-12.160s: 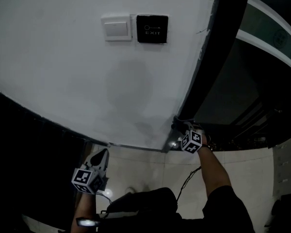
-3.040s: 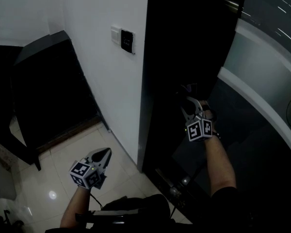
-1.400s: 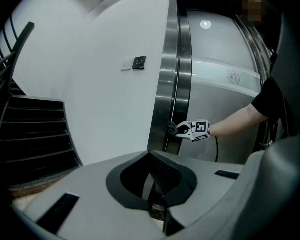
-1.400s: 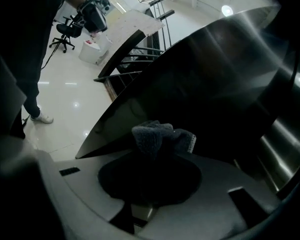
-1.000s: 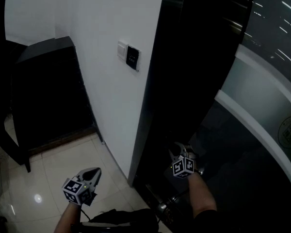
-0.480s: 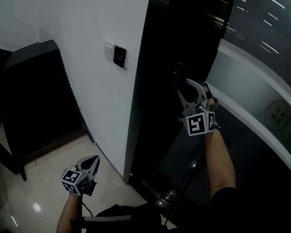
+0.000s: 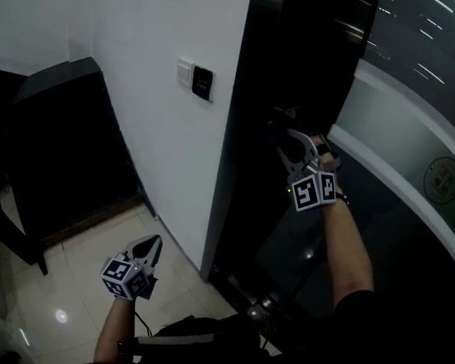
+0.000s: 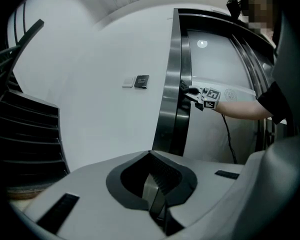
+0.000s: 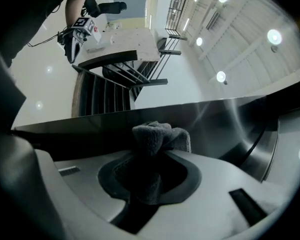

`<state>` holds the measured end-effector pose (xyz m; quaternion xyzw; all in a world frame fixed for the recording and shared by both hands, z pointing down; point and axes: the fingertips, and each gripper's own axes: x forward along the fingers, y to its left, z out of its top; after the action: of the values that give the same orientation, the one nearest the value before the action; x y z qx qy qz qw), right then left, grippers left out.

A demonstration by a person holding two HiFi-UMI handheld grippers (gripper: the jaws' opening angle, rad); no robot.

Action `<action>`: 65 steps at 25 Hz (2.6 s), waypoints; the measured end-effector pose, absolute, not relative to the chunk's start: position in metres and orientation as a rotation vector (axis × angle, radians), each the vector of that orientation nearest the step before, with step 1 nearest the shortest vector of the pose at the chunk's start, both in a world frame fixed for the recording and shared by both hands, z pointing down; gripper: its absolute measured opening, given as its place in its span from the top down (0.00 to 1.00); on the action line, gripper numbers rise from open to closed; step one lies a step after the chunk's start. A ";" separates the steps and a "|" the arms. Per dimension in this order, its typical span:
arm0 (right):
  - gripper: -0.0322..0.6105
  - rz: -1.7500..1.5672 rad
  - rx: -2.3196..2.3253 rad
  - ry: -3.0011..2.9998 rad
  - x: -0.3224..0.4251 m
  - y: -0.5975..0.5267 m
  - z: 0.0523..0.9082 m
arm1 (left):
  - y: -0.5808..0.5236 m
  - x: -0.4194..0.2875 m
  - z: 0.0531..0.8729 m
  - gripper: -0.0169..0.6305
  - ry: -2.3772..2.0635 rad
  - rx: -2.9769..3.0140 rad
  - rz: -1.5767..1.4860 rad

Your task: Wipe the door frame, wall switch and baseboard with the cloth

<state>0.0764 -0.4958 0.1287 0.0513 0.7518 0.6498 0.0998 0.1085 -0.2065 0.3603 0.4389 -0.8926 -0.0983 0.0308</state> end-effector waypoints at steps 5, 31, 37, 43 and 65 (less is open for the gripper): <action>0.82 1.866 0.192 2.314 0.077 -0.500 0.173 | -0.201 0.100 0.360 0.97 -2.777 1.343 -0.260; 0.82 1.669 0.352 2.555 0.076 -0.505 0.305 | -0.214 0.091 0.341 0.97 -2.850 1.323 -0.276; 0.82 1.691 0.408 2.584 0.076 -0.510 0.336 | -0.210 0.095 0.356 0.97 -2.817 1.276 -0.316; 0.82 1.687 0.448 2.629 0.076 -0.513 0.362 | -0.211 0.093 0.368 0.97 -2.805 1.260 -0.273; 0.82 1.795 0.698 2.760 0.083 -0.489 0.465 | -0.198 0.102 0.381 0.97 -2.789 1.175 -0.290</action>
<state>0.0831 -0.4885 0.4653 0.2062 0.8149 0.5299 -0.1120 0.1023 -0.1985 0.3809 0.3860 -0.9162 -0.0951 0.0507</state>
